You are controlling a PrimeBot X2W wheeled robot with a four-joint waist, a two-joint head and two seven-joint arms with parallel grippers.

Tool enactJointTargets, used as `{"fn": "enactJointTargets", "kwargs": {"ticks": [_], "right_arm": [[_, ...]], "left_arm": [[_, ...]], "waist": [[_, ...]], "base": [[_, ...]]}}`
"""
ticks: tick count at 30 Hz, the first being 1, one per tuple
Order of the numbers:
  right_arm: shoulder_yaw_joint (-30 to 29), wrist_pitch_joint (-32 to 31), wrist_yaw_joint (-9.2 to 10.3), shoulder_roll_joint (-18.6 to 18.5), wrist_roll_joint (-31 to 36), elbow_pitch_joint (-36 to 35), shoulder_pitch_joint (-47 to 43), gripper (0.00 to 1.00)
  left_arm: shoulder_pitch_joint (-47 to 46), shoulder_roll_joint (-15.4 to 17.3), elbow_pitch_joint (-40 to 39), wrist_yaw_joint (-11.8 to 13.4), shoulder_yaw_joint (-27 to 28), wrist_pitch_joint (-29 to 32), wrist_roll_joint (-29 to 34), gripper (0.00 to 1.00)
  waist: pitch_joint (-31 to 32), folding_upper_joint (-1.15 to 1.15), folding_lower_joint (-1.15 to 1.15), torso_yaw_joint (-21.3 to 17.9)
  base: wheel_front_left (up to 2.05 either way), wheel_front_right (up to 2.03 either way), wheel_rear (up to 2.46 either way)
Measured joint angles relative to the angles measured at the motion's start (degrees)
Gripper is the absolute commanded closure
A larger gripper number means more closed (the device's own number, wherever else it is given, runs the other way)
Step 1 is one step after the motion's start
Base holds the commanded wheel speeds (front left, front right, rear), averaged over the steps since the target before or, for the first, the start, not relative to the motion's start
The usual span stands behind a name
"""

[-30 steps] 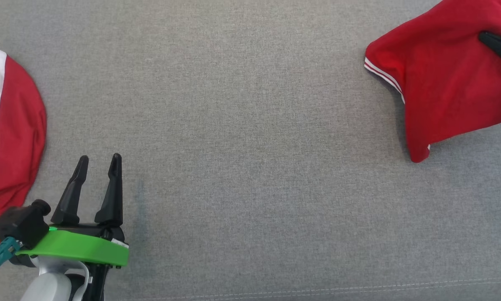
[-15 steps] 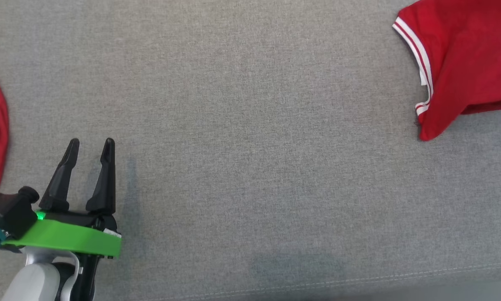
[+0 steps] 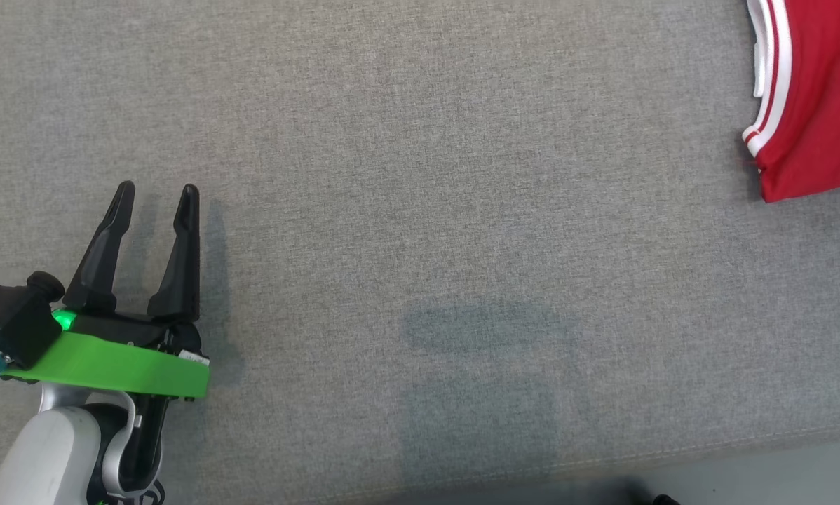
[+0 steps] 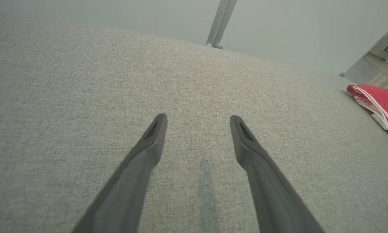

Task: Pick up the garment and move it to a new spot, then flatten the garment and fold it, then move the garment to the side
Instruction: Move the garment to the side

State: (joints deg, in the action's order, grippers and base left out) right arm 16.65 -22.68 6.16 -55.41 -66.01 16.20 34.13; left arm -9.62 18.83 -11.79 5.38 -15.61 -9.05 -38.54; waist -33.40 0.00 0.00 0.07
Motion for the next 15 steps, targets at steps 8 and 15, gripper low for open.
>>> {"fn": "enactJointTargets", "kwargs": {"ticks": [8, 15], "right_arm": [[3.0, 7.8, 0.04, -0.5, 10.9, 5.0, 1.6, 0.0], [4.1, 13.2, 0.35, 0.0, 15.2, 10.0, 2.4, 0.0]], "left_arm": [[-1.5, -0.9, 0.2, 0.2, -0.7, 0.5, 0.1, 0.0], [-1.6, -1.8, 0.9, 0.2, -0.7, -0.1, 0.1, 0.0]], "waist": [[-1.6, 0.0, 0.0, -0.4], [-1.5, 0.0, 0.0, 0.1]], "base": [[0.0, 0.0, 0.0], [0.0, 0.0, 0.0]]}}
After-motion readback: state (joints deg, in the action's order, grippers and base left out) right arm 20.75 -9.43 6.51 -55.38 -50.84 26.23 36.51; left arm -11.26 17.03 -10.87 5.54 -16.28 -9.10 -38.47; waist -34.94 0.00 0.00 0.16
